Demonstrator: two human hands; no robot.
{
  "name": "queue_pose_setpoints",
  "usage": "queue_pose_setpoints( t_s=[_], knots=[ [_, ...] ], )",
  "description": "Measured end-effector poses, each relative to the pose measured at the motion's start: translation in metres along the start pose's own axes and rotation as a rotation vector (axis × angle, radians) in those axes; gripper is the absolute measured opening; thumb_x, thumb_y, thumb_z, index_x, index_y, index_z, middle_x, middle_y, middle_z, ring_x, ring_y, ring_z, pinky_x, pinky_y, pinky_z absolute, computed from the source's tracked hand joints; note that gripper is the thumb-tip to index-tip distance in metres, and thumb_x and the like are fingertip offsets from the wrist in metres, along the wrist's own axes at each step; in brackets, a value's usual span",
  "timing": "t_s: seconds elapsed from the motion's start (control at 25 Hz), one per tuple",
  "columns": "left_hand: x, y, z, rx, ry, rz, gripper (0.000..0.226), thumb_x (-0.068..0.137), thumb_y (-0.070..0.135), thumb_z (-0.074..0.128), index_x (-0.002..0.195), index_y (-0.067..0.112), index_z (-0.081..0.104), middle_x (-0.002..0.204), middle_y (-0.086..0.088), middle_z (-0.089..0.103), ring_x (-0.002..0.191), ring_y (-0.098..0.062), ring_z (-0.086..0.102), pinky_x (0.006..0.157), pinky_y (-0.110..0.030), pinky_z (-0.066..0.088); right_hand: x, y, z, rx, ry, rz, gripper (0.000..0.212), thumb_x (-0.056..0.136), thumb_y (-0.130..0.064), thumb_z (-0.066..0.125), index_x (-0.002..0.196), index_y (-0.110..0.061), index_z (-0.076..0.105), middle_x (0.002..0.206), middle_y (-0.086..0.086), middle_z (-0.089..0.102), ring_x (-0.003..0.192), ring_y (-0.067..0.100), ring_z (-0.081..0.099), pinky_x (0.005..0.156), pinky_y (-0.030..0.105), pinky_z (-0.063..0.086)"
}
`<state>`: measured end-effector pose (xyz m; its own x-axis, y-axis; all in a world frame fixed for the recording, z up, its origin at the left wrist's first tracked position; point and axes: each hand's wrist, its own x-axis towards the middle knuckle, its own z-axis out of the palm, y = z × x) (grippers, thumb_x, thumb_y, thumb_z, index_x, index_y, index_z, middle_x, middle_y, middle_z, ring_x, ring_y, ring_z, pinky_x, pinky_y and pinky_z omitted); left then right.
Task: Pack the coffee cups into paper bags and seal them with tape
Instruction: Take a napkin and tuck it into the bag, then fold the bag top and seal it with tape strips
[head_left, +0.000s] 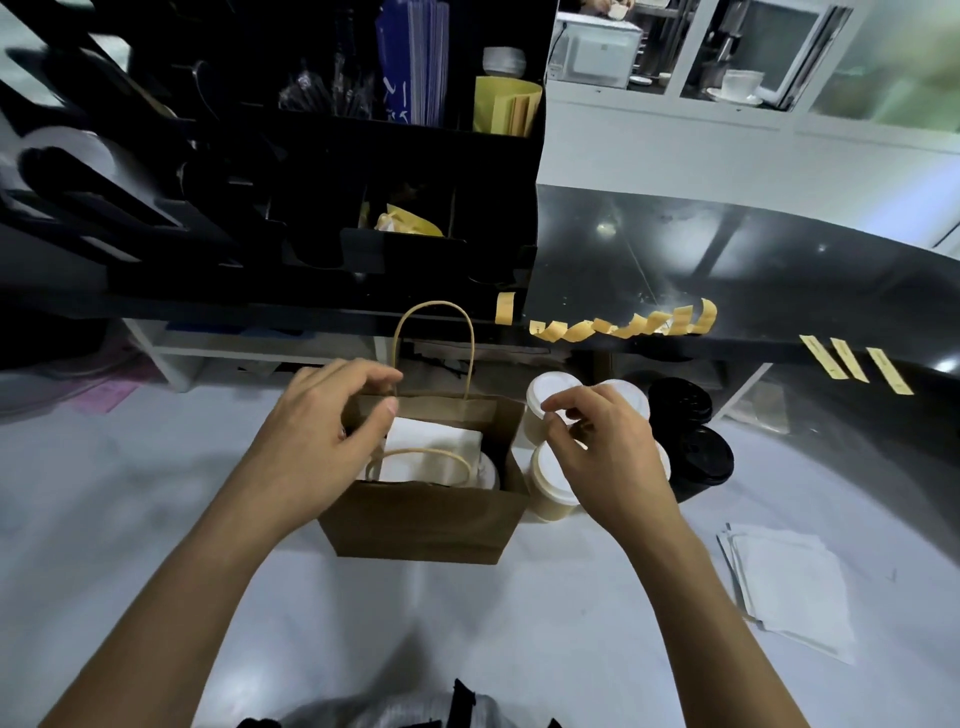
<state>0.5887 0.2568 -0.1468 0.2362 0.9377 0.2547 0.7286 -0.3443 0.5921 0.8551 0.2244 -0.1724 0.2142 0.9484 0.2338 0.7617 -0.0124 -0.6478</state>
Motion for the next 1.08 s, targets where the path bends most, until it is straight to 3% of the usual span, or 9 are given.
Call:
queue_pose_setpoints(
  t_s=[0.12,0.32,0.48,0.6,0.68,0.76,0.88,1.08],
  knots=[
    [-0.005,-0.018,0.001,0.065,0.010,-0.135,0.030,0.098,0.031,0.055,0.128,0.028,0.056,0.129,0.008,0.054,0.120,-0.013,0.041,0.092,-0.030,0.036,0.001,0.001,0.010,-0.018,-0.056,-0.013,0.006,0.096,-0.028,0.064,0.091,-0.026,0.067,0.101,-0.010,0.058,0.088,0.006,0.060,0.075,0.026,0.052],
    [-0.011,-0.039,0.004,0.127,-0.059,-0.350,0.023,0.098,0.042,0.052,0.112,0.024,0.054,0.130,0.001,0.052,0.125,-0.020,0.040,0.089,-0.032,0.036,0.002,0.003,0.022,-0.058,-0.189,-0.001,0.034,0.101,-0.049,0.050,0.091,-0.026,0.073,0.114,-0.012,0.057,0.106,0.007,0.054,0.081,0.029,0.047],
    [-0.017,-0.050,0.010,0.002,-0.226,-0.311,0.020,0.099,0.049,0.046,0.103,0.035,0.060,0.144,0.008,0.039,0.135,-0.018,0.033,0.101,-0.038,0.037,0.000,-0.001,0.024,-0.024,-0.276,-0.009,0.042,0.098,-0.059,0.044,0.104,-0.032,0.075,0.134,-0.011,0.051,0.127,0.009,0.046,0.095,0.034,0.047],
    [-0.018,-0.049,0.012,-0.097,-0.257,-0.275,0.009,0.099,0.033,0.053,0.103,0.036,0.061,0.160,0.013,0.022,0.144,-0.020,0.025,0.110,-0.044,0.033,-0.003,-0.005,0.022,-0.043,-0.336,-0.044,0.036,0.094,-0.064,0.048,0.101,-0.037,0.072,0.148,-0.012,0.043,0.137,0.011,0.038,0.102,0.041,0.046],
    [-0.018,-0.052,0.013,-0.078,-0.289,-0.248,0.019,0.094,0.025,0.062,0.111,0.032,0.059,0.163,0.017,0.014,0.146,-0.018,0.021,0.110,-0.043,0.033,-0.004,-0.007,0.021,-0.063,-0.394,-0.070,0.035,0.090,-0.066,0.056,0.106,-0.039,0.070,0.154,-0.013,0.038,0.143,0.012,0.032,0.109,0.044,0.042],
    [-0.017,-0.058,0.013,-0.042,-0.319,-0.228,0.035,0.087,0.020,0.070,0.115,0.033,0.055,0.160,0.018,0.015,0.145,-0.017,0.024,0.108,-0.039,0.035,-0.003,-0.006,0.019,-0.102,-0.454,-0.105,0.038,0.085,-0.063,0.067,0.113,-0.039,0.066,0.158,-0.013,0.034,0.146,0.012,0.028,0.115,0.047,0.036],
    [-0.015,-0.070,0.015,-0.026,-0.251,-0.173,0.038,0.085,0.014,0.072,0.112,0.038,0.057,0.146,0.017,0.033,0.135,-0.015,0.036,0.104,-0.031,0.038,-0.001,-0.001,0.018,-0.139,-0.460,-0.145,0.039,0.082,-0.044,0.080,0.116,-0.041,0.063,0.153,-0.017,0.037,0.143,0.010,0.032,0.116,0.047,0.034],
    [-0.008,-0.082,0.017,-0.079,-0.147,-0.119,0.030,0.085,0.014,0.074,0.093,0.039,0.059,0.112,0.026,0.052,0.110,-0.005,0.052,0.093,-0.030,0.048,0.001,0.004,0.026,-0.083,-0.331,-0.168,0.029,0.084,-0.036,0.080,0.111,-0.037,0.069,0.119,-0.020,0.055,0.112,0.002,0.052,0.092,0.029,0.049]
  ],
)
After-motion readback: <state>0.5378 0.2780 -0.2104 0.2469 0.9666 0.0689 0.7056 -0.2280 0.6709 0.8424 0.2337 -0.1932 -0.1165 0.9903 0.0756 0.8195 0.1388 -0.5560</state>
